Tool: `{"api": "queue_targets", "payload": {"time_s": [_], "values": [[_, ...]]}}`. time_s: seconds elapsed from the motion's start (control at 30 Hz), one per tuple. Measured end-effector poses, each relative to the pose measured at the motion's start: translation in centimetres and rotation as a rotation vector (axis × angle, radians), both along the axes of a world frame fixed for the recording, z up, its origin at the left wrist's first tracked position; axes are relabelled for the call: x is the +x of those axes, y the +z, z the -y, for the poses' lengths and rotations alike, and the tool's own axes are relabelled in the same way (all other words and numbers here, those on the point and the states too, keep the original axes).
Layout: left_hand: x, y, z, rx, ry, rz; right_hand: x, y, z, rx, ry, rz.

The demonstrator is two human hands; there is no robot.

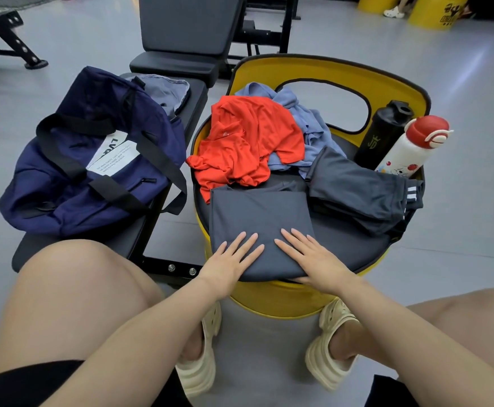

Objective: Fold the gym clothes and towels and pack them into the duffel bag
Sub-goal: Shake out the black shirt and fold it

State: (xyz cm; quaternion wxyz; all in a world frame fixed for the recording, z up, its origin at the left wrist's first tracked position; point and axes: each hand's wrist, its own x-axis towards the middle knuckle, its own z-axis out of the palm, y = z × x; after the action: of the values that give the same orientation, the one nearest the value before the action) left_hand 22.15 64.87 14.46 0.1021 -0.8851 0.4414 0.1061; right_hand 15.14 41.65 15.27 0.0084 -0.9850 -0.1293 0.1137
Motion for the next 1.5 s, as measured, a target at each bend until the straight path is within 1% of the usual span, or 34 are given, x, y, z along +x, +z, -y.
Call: {"api": "queue_targets", "payload": {"time_s": [0.1, 0.13, 0.2, 0.27, 0.33, 0.4, 0.43, 0.5, 0.57, 0.63, 0.77, 0.9, 1.0, 1.03, 1.1, 1.13, 1.2, 1.23, 1.3, 1.4, 1.43, 1.5], "values": [[0.4, 0.9, -0.4, -0.086, 0.051, -0.119, 0.0, 0.6, -0.1, 0.005, -0.009, -0.037], [0.6, 1.0, -0.6, -0.148, 0.093, -0.147, 0.1, 0.8, 0.0, 0.013, -0.015, -0.057], [1.0, 1.1, -0.9, -0.337, 0.206, -0.219, 0.2, 1.0, 0.0, 0.069, -0.035, -0.084], [1.5, 1.3, -1.0, -0.555, 0.307, -0.315, 0.4, 1.5, -0.2, 0.217, -0.102, -0.072], [2.1, 1.9, -1.3, -0.740, 0.433, -0.376, 0.5, 2.0, -0.3, 0.374, -0.225, 0.002], [2.5, 2.6, -1.5, -0.841, 0.548, -0.411, 0.7, 2.4, -0.1, 0.489, -0.337, 0.078], [2.6, 2.8, -1.6, -0.867, 0.574, -0.416, 0.7, 2.6, 0.1, 0.545, -0.374, 0.092], [2.9, 2.9, -1.8, -0.904, 0.588, -0.429, 0.7, 2.7, 0.5, 0.638, -0.434, 0.074], [3.1, 2.8, -2.0, -0.919, 0.587, -0.442, 0.7, 2.9, 0.9, 0.682, -0.488, 0.070], [3.4, 2.8, -2.1, -0.941, 0.598, -0.465, 0.8, 3.2, 1.3, 0.732, -0.546, 0.097], [4.1, 3.1, -1.9, -1.046, 0.684, -0.496, 0.8, 3.9, 2.1, 0.862, -0.661, 0.156], [4.4, 3.7, -1.1, -1.075, 0.701, -0.535, 1.1, 4.4, 1.8, 0.877, -0.728, 0.225], [4.9, 4.4, -0.4, -1.133, 0.784, -0.550, 1.7, 4.2, 1.4, 0.860, -0.805, 0.239], [5.0, 4.7, -0.2, -1.131, 0.822, -0.579, 1.9, 4.1, 1.2, 0.853, -0.831, 0.235], [4.9, 4.8, -0.1, -1.047, 0.859, -0.694, 2.3, 3.7, 1.1, 0.850, -0.879, 0.223], [4.8, 4.6, -0.2, -1.000, 0.846, -0.770, 2.4, 3.6, 1.1, 0.854, -0.900, 0.217], [4.7, 4.0, -0.4, -0.999, 0.809, -0.887, 2.9, 3.5, 1.2, 0.873, -0.947, 0.204], [4.8, 3.5, -0.5, -1.025, 0.812, -0.888, 3.1, 3.5, 1.3, 0.898, -0.973, 0.197], [5.1, 3.0, -0.5, -1.081, 0.849, -0.799, 3.5, 3.3, 1.3, 0.987, -1.006, 0.170], [5.2, 2.8, -0.2, -1.150, 0.929, -0.726, 3.7, 3.1, 1.3, 1.175, -1.019, 0.030], [5.2, 2.7, -0.1, -1.156, 0.947, -0.707, 3.8, 3.0, 1.3, 1.184, -1.018, -0.002], [5.3, 2.3, -0.2, -1.155, 0.973, -0.684, 4.2, 2.9, 1.1, 1.101, -0.963, 0.050]]}}
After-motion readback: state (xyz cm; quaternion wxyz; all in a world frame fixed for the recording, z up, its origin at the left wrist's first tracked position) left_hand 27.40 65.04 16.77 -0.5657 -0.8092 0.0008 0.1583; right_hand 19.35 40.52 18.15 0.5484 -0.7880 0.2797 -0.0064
